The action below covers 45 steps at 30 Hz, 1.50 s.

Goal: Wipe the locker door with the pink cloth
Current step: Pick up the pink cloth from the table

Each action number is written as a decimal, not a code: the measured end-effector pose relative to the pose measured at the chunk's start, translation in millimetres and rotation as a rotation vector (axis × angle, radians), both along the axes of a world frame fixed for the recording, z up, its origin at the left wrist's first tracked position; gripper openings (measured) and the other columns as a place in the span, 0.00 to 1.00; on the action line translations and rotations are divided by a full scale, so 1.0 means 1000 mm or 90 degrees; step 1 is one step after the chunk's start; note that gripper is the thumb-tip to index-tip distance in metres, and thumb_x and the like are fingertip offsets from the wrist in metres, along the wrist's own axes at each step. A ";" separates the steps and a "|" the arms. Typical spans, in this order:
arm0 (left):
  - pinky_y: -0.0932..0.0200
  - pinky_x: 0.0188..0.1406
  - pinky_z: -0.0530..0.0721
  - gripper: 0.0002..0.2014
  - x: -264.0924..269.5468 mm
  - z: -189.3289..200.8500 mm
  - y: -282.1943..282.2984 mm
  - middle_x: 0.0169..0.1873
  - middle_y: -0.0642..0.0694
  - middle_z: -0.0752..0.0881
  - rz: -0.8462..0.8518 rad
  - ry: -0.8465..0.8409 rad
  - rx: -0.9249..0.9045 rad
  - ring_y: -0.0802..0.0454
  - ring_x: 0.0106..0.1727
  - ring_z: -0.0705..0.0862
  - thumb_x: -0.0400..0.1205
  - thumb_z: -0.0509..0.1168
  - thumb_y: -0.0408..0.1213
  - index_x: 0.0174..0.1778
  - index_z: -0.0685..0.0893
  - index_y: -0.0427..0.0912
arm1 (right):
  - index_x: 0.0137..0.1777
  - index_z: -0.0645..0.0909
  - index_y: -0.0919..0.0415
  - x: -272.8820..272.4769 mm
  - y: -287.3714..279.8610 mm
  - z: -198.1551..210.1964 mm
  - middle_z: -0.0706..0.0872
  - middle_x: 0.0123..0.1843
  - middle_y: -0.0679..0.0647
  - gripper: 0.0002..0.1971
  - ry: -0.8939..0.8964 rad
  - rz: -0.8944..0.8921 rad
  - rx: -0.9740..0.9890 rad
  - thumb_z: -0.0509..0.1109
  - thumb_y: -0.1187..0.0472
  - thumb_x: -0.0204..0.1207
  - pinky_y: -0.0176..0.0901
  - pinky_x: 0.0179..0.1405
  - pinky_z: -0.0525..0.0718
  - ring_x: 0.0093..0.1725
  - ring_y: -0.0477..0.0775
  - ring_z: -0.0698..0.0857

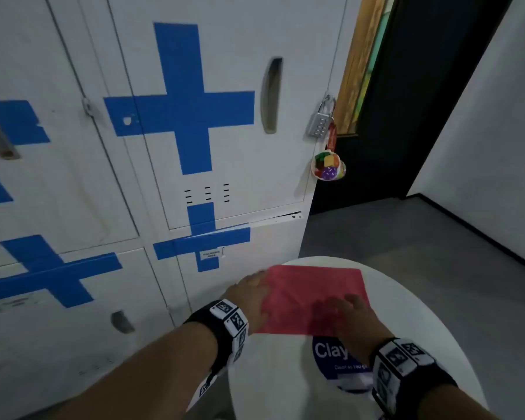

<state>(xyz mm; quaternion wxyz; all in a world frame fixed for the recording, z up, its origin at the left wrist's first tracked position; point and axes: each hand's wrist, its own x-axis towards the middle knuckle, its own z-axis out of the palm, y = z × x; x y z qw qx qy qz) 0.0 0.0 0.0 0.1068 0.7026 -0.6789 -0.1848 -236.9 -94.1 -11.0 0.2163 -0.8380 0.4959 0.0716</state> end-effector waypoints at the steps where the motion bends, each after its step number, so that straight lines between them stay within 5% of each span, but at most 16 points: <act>1: 0.50 0.77 0.62 0.39 0.000 -0.005 -0.006 0.82 0.51 0.53 0.009 -0.012 0.014 0.48 0.80 0.58 0.77 0.65 0.50 0.82 0.55 0.53 | 0.74 0.60 0.40 0.001 -0.006 -0.005 0.58 0.80 0.51 0.25 0.005 -0.001 0.007 0.52 0.52 0.76 0.64 0.68 0.73 0.75 0.64 0.64; 5: 0.41 0.78 0.58 0.41 -0.004 -0.018 -0.026 0.83 0.48 0.42 0.074 -0.024 0.087 0.43 0.82 0.47 0.79 0.65 0.54 0.82 0.46 0.59 | 0.74 0.42 0.23 0.008 -0.022 -0.009 0.46 0.84 0.49 0.29 0.035 -0.005 -0.013 0.48 0.39 0.75 0.69 0.75 0.60 0.82 0.63 0.49; 8: 0.36 0.78 0.55 0.44 -0.008 -0.032 -0.038 0.82 0.44 0.36 0.077 -0.022 0.142 0.37 0.82 0.41 0.77 0.65 0.59 0.81 0.44 0.61 | 0.78 0.39 0.30 0.013 -0.026 -0.009 0.37 0.84 0.48 0.34 0.064 -0.016 -0.022 0.52 0.35 0.76 0.69 0.76 0.48 0.82 0.64 0.39; 10: 0.42 0.80 0.49 0.44 -0.008 -0.039 -0.042 0.82 0.42 0.36 0.067 -0.032 0.156 0.35 0.82 0.42 0.76 0.65 0.60 0.82 0.46 0.59 | 0.78 0.39 0.30 0.017 -0.028 -0.011 0.36 0.84 0.48 0.36 0.079 -0.015 -0.017 0.54 0.32 0.74 0.70 0.76 0.47 0.81 0.66 0.37; 13: 0.52 0.80 0.54 0.42 -0.003 -0.046 -0.042 0.82 0.45 0.42 0.069 0.001 0.103 0.42 0.81 0.52 0.74 0.67 0.60 0.81 0.55 0.58 | 0.79 0.39 0.32 0.020 -0.030 -0.018 0.36 0.84 0.51 0.36 0.105 -0.005 -0.003 0.52 0.31 0.75 0.68 0.77 0.45 0.81 0.69 0.37; 17: 0.55 0.76 0.64 0.36 0.002 -0.035 -0.038 0.80 0.50 0.55 0.070 0.007 0.055 0.45 0.75 0.66 0.75 0.69 0.55 0.79 0.66 0.53 | 0.82 0.45 0.43 0.028 -0.025 -0.013 0.45 0.84 0.58 0.34 0.102 0.011 -0.023 0.53 0.38 0.79 0.60 0.79 0.51 0.81 0.72 0.44; 21: 0.50 0.69 0.73 0.26 0.003 -0.017 -0.030 0.74 0.46 0.65 0.084 -0.082 0.074 0.41 0.67 0.71 0.80 0.64 0.50 0.74 0.71 0.50 | 0.76 0.65 0.53 0.037 -0.019 -0.001 0.65 0.75 0.60 0.24 0.082 0.018 -0.039 0.56 0.50 0.81 0.54 0.73 0.68 0.74 0.65 0.64; 25: 0.52 0.65 0.73 0.19 -0.003 -0.010 -0.015 0.71 0.40 0.69 0.065 -0.101 0.104 0.39 0.65 0.76 0.85 0.55 0.42 0.73 0.70 0.46 | 0.75 0.66 0.54 0.044 -0.010 0.011 0.70 0.70 0.58 0.23 0.090 0.044 -0.035 0.56 0.59 0.79 0.49 0.68 0.73 0.70 0.61 0.71; 29: 0.51 0.55 0.79 0.19 -0.003 0.000 0.011 0.61 0.38 0.78 0.046 -0.101 0.110 0.39 0.58 0.81 0.80 0.60 0.33 0.67 0.70 0.40 | 0.72 0.68 0.55 0.050 0.004 0.021 0.75 0.66 0.58 0.22 0.089 0.098 0.009 0.57 0.59 0.78 0.45 0.65 0.73 0.65 0.60 0.77; 32: 0.49 0.54 0.81 0.18 0.009 0.015 0.031 0.59 0.40 0.79 0.039 -0.096 0.112 0.40 0.55 0.82 0.77 0.62 0.35 0.64 0.72 0.41 | 0.63 0.71 0.53 0.057 0.015 0.029 0.76 0.59 0.54 0.16 0.066 0.142 0.017 0.59 0.61 0.75 0.39 0.57 0.71 0.65 0.58 0.77; 35: 0.57 0.48 0.80 0.15 0.025 0.036 0.055 0.54 0.40 0.81 0.049 -0.107 0.101 0.42 0.52 0.83 0.78 0.62 0.42 0.58 0.78 0.41 | 0.48 0.69 0.49 0.076 0.031 0.048 0.71 0.49 0.49 0.07 0.033 0.180 -0.007 0.61 0.61 0.72 0.38 0.46 0.66 0.54 0.55 0.78; 38: 0.57 0.43 0.82 0.13 0.048 0.053 0.082 0.46 0.41 0.81 0.092 -0.103 0.089 0.43 0.46 0.83 0.77 0.63 0.47 0.45 0.80 0.39 | 0.35 0.63 0.45 0.106 0.050 0.071 0.73 0.46 0.48 0.11 -0.014 0.231 -0.026 0.63 0.60 0.71 0.38 0.44 0.67 0.45 0.51 0.72; 42: 0.61 0.41 0.74 0.14 0.083 0.063 0.114 0.43 0.50 0.71 0.199 -0.019 0.082 0.53 0.42 0.76 0.75 0.67 0.54 0.40 0.71 0.50 | 0.39 0.68 0.45 0.149 0.076 0.095 0.78 0.46 0.47 0.05 -0.092 0.281 -0.056 0.63 0.53 0.71 0.40 0.48 0.78 0.46 0.50 0.81; 45: 0.63 0.37 0.77 0.16 0.103 0.078 0.136 0.41 0.50 0.76 0.267 0.077 0.056 0.55 0.40 0.78 0.70 0.71 0.55 0.33 0.73 0.51 | 0.42 0.69 0.45 0.176 0.095 0.109 0.76 0.47 0.45 0.09 -0.131 0.310 -0.081 0.68 0.49 0.70 0.39 0.46 0.80 0.44 0.45 0.79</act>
